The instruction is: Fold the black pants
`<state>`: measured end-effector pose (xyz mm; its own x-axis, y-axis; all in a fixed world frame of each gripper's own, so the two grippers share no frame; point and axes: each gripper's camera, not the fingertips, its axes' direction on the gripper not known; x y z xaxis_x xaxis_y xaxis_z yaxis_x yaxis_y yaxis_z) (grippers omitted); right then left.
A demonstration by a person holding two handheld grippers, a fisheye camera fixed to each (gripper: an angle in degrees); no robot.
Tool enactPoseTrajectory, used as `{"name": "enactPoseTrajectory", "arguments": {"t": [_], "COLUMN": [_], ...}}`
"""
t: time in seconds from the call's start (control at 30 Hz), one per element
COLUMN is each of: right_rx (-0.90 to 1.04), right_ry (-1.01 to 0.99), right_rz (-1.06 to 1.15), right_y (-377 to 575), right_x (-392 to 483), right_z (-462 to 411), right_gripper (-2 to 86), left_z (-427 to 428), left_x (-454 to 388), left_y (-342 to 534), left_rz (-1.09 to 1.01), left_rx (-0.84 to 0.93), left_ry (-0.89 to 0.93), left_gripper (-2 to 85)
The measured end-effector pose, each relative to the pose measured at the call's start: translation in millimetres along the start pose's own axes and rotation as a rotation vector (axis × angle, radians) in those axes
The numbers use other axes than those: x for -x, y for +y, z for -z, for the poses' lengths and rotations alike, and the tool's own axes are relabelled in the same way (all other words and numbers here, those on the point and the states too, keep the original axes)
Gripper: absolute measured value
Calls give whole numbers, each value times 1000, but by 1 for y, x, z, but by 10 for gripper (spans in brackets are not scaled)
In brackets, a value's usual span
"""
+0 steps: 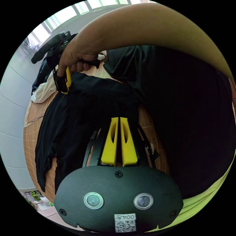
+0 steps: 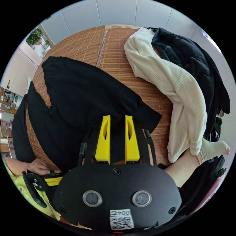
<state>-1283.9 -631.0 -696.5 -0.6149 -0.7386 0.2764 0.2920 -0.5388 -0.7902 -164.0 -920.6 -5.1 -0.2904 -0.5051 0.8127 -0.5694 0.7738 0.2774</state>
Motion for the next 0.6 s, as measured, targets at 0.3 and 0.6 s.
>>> {"name": "enactPoseTrajectory", "arguments": {"t": [0.3,0.6], "right_rx": [-19,-57], "right_ry": [-33,-34], "right_rz": [-23,-73], "right_y": [-9,11], "right_x": [-7,-21], "right_z": [2,40], "right_gripper": [104,99], "left_z": [7,19], "left_x": [6,8], "left_y": [6,-19], "left_rz": [-23,-116], "left_rx": [-15,-64], "left_ry": [16,-44], "left_gripper": [22,19]}}
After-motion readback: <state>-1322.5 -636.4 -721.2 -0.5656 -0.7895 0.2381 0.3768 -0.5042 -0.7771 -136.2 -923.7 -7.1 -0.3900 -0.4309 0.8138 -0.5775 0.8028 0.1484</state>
